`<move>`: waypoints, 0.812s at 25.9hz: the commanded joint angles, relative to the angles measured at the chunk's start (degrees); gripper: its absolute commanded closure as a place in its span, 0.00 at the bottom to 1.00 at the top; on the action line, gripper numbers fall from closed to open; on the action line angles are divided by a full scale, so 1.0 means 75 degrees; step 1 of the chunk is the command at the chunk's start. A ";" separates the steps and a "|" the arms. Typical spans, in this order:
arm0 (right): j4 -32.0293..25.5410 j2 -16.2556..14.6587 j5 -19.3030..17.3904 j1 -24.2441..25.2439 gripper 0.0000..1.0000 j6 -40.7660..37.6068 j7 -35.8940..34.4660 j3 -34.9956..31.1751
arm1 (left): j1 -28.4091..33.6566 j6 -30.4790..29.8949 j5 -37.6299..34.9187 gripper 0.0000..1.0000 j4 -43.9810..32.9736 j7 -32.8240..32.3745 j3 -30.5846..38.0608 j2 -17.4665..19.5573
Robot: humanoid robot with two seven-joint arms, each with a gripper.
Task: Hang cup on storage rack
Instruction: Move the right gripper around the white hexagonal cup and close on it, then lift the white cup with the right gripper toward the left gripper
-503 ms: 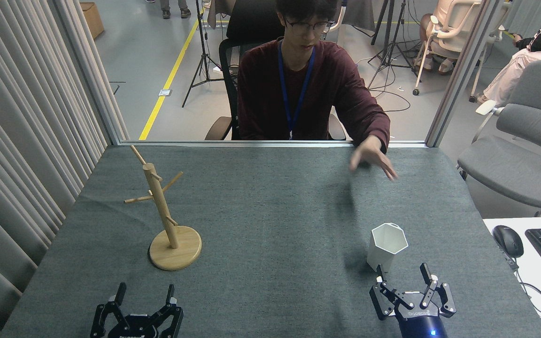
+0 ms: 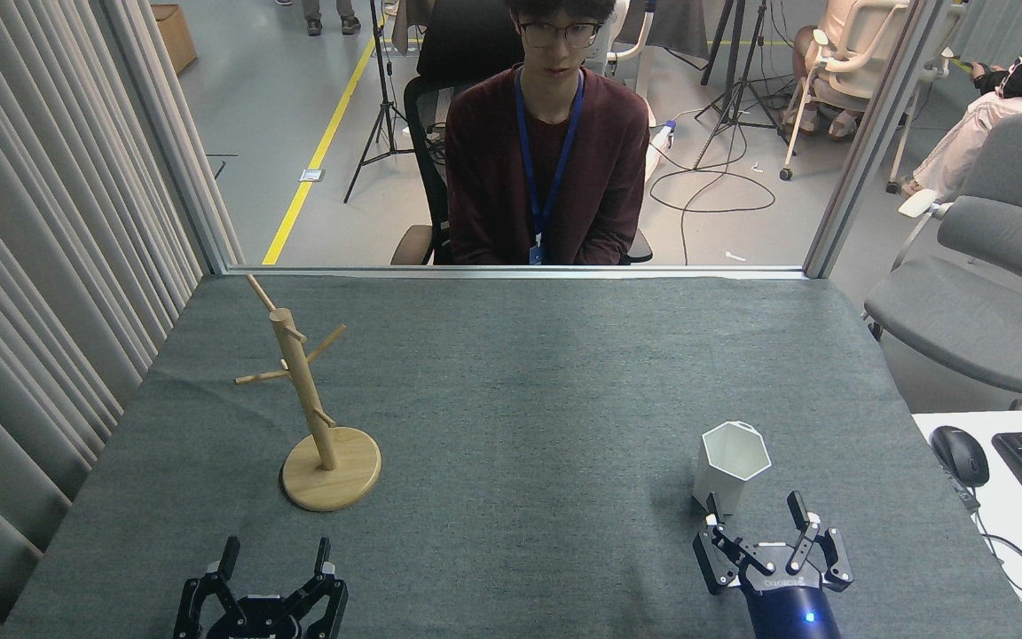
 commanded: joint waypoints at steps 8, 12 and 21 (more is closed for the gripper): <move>0.1801 -0.0102 0.0006 -0.1262 0.01 -0.0008 0.0073 0.0005 | -0.0002 0.0007 0.0023 0.01 -0.0023 0.0005 0.0047 -0.0015; 0.2130 -0.0102 0.0006 -0.1461 0.02 -0.0008 0.0062 0.0005 | -0.0002 0.0007 0.0035 0.01 -0.0011 0.0005 0.0047 -0.0015; 0.2809 -0.0114 -0.0018 -0.1918 0.01 -0.0019 0.0015 -0.0007 | -0.0002 0.0007 0.0035 0.01 -0.0011 0.0005 0.0059 -0.0003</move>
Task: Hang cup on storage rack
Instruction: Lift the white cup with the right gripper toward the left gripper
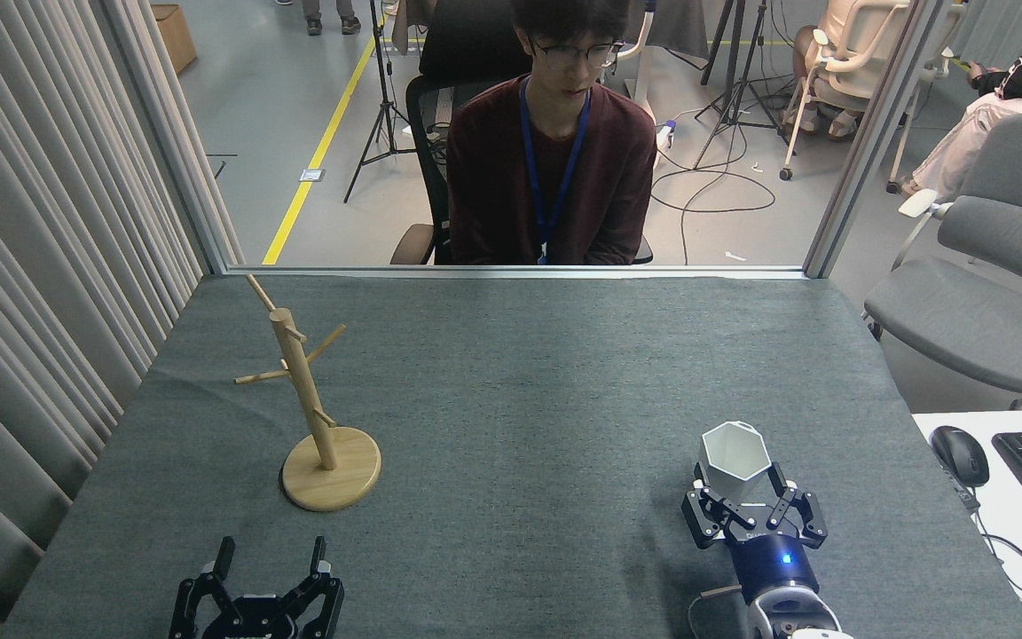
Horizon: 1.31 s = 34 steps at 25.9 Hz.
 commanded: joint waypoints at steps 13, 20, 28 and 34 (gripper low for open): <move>0.1184 -0.0170 0.0013 -0.0738 0.40 -0.0032 -0.0065 0.0068 | 0.0000 -0.0027 0.0000 0.01 -0.0011 0.0001 -0.0010 0.0015; -0.0878 -0.0053 -0.0034 -0.0199 0.40 -0.0219 -0.0264 0.0349 | -0.0293 -0.0144 -0.0117 0.00 0.0024 0.0551 -0.0443 -0.0114; -0.2788 0.0721 -0.0010 0.0375 0.40 -0.0313 -0.0229 0.2095 | -0.0773 -0.0015 -0.1570 0.01 0.1114 0.0587 -0.2470 -0.0325; -0.3222 0.1482 0.1021 0.1043 0.40 -0.0278 -0.0229 0.3021 | -0.1055 -0.0015 -0.1582 0.01 0.1465 0.0552 -0.2623 -0.0348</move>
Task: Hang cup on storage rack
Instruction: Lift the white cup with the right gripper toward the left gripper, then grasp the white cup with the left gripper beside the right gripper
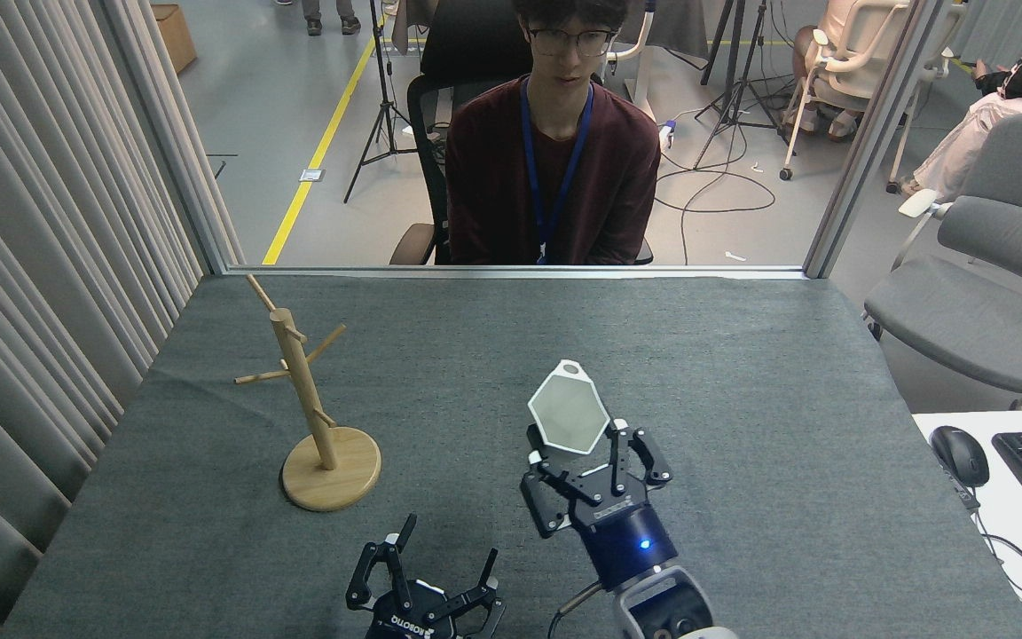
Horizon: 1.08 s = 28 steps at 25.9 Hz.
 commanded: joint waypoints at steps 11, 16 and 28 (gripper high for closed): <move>-0.0269 0.0830 0.1027 0.1072 0.39 0.0150 -0.0029 0.0833 | -0.0118 0.0067 -0.0040 0.01 0.0143 -0.0015 -0.0064 -0.0011; -0.0539 0.0842 0.1202 0.1518 0.39 0.0232 -0.0029 0.1114 | -0.0142 0.0079 -0.0040 0.01 0.0166 -0.0003 -0.0064 -0.0022; -0.0586 0.0818 0.1284 0.1787 0.39 0.0596 -0.0041 0.1548 | -0.0235 0.0067 -0.0028 0.42 0.0166 -0.0050 -0.0029 0.0013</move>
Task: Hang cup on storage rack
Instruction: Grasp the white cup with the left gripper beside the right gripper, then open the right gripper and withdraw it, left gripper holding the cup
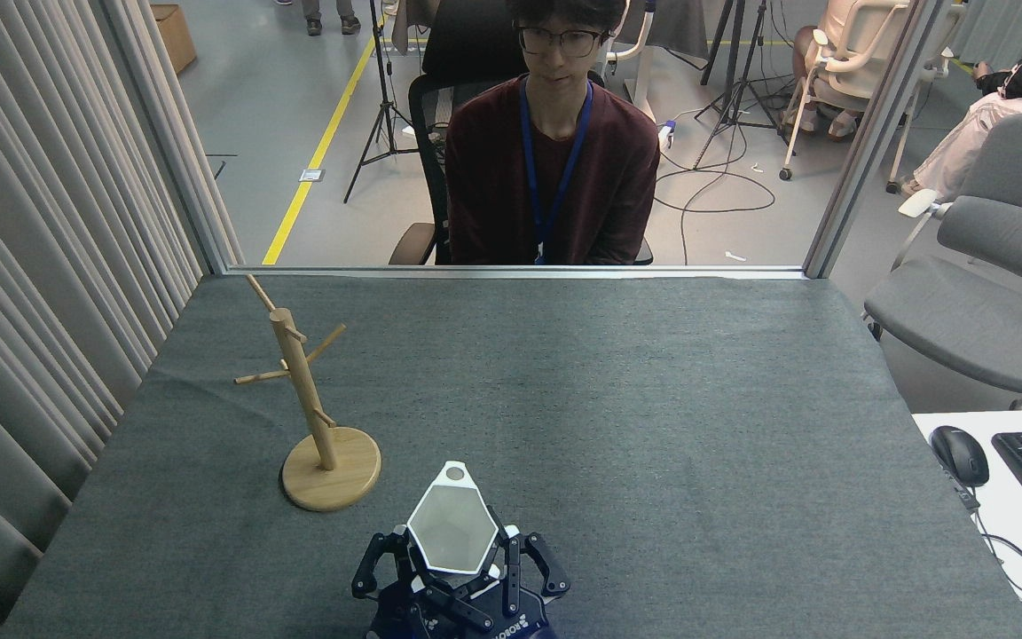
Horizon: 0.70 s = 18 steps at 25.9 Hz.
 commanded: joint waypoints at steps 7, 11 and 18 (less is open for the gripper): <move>0.0002 0.0005 -0.0018 0.0018 0.25 0.0184 -0.0004 0.0028 | -0.0126 -0.0012 -0.0004 0.59 -0.0018 -0.0239 0.0001 0.0056; -0.0350 0.0017 -0.0054 0.0007 0.01 0.0207 -0.0051 0.0028 | -0.0127 0.0000 -0.0004 0.59 -0.0006 -0.0227 0.0001 0.0056; -0.1299 0.0158 -0.1694 -0.0942 0.01 0.0606 0.0019 -0.1143 | -0.0127 0.0000 -0.0004 0.59 0.0005 -0.0227 0.0001 0.0021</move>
